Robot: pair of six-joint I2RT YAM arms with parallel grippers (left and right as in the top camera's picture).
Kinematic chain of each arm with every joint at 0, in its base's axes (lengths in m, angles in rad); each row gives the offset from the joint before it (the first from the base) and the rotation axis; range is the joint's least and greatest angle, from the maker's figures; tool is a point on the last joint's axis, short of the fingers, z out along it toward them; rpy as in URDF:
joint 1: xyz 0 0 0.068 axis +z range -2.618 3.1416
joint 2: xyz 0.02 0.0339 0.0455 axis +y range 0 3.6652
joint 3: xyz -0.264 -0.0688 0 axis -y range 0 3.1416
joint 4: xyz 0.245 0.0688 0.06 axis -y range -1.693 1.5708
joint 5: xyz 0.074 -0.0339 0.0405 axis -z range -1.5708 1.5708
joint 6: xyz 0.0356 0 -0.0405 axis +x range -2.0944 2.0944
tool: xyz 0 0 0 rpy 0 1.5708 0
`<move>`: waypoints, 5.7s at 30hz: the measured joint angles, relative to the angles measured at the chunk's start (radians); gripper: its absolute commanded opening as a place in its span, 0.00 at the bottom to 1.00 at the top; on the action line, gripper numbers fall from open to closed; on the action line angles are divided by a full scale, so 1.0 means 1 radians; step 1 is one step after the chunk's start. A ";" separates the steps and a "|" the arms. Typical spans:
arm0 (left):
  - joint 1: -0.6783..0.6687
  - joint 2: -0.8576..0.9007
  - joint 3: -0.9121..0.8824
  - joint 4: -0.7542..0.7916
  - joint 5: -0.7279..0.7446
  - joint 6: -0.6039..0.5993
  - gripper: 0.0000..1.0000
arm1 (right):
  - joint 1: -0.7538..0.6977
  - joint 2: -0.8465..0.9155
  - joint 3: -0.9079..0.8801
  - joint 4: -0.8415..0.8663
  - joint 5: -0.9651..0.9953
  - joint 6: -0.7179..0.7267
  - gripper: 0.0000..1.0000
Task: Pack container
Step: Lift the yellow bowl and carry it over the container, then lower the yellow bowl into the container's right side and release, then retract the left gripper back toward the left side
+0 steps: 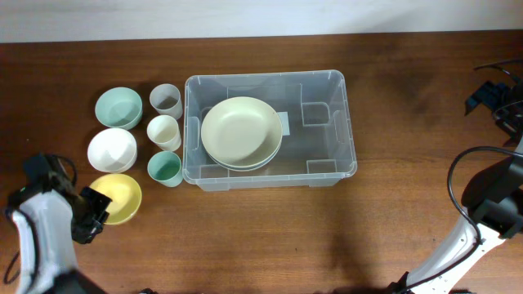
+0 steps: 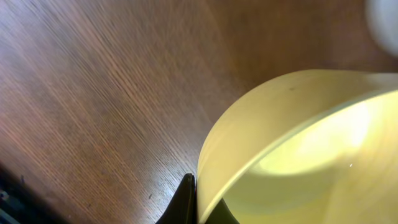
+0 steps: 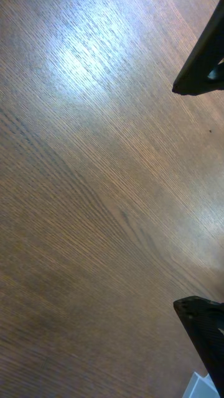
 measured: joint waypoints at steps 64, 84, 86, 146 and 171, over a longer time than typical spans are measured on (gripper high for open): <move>-1.165 0.461 0.586 0.744 -0.006 0.001 0.01 | 0.000 0.000 0.000 0.000 0.000 0.000 0.99; -1.201 0.600 0.586 0.628 -0.008 0.001 0.01 | 0.000 0.000 0.000 0.000 0.000 0.000 0.99; -1.201 0.600 0.586 0.621 -0.011 0.001 0.01 | 0.000 0.000 0.000 0.000 0.000 0.000 0.99; -1.201 0.629 0.586 0.637 -0.055 0.019 0.39 | 0.000 0.000 0.000 0.000 0.000 0.000 0.99; -0.964 0.530 1.065 -0.073 -0.311 0.088 0.99 | 0.000 0.000 0.000 0.000 0.000 0.000 0.99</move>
